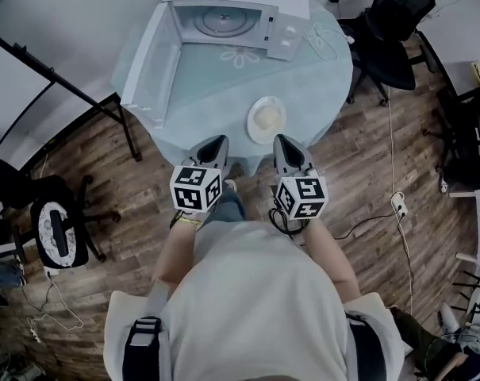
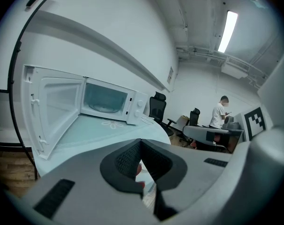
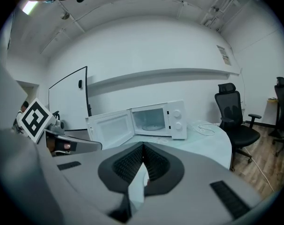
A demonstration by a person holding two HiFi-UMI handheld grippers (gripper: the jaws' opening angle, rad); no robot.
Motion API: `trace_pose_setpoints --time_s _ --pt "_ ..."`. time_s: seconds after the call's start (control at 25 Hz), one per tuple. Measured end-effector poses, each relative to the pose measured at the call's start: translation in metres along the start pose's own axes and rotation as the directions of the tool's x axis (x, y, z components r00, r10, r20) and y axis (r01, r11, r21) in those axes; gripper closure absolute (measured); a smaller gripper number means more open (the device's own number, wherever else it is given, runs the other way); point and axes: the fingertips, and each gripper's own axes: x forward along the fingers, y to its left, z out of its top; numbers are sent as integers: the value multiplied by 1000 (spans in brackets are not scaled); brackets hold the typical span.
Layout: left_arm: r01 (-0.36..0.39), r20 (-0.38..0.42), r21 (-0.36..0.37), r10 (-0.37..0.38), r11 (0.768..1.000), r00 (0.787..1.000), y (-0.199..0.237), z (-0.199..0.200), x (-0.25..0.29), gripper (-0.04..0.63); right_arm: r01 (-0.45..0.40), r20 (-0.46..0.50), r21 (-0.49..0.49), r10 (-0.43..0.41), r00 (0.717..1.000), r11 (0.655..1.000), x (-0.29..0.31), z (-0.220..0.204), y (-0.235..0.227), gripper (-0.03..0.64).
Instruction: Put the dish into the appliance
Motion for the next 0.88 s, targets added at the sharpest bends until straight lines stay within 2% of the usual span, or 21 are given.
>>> trace_pose_setpoints --time_s 0.28,0.44,0.56,0.68,0.88 --pt "48 -50 11 -48 999 998 16 5 40 601 73 -45 11 -72 996 997 30 -10 -26 612" --pt "95 -86 12 -94 995 992 19 1 59 601 123 -82 53 -118 990 991 44 -25 -44 611" --pt "136 -122 -26 -139 990 983 19 -6 74 601 151 -128 117 -136 982 982 52 -42 -57 601" --pt "176 -162 -90 -189 980 968 19 -17 90 599 173 -174 182 -141 975 968 59 -59 -67 562" --pt "214 -243 -177 -254 961 936 20 -39 115 519 230 -256 235 -168 952 945 69 -87 -87 528"
